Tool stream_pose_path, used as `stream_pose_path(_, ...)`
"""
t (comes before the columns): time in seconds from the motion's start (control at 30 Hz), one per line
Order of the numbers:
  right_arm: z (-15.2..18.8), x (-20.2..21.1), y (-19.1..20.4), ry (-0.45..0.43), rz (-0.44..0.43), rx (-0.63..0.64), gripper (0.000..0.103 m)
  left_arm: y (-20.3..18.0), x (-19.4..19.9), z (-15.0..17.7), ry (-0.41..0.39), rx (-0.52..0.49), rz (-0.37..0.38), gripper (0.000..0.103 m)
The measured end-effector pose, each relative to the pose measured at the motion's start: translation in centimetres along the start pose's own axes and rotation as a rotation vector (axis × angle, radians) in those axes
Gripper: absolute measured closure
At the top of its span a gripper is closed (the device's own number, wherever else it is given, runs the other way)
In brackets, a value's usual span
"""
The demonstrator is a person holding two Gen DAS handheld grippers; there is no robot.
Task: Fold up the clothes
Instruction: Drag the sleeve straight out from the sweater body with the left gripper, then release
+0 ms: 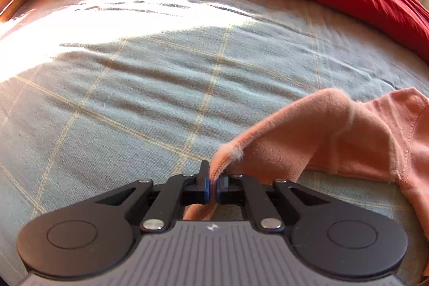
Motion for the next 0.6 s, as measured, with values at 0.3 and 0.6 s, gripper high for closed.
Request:
stream_pose_path(0.3, 0.1, -0.4, -0.6, 0.010, 0.019, -0.045, 0.000, 2.5, -0.5, -3.1, 0.064, 0.000, -0.023, 0.088)
stream_pose_path(0.6, 0.1, -0.8, 0.2, 0.018, 0.016, -0.011, 0.000, 4.7, -2.1, -4.0, 0.072, 0.067, -0.208, 0.069)
Point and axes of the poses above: each gripper's, at about its wrist camera, not at the fingertips, and x roughly against the way its jaws point, y to its left, z to its underside, the point moved 1 cm from there along -x, roughly the way its jaws point, and after that the axes turned 12 degrees about -x, right-handed, at the moved point
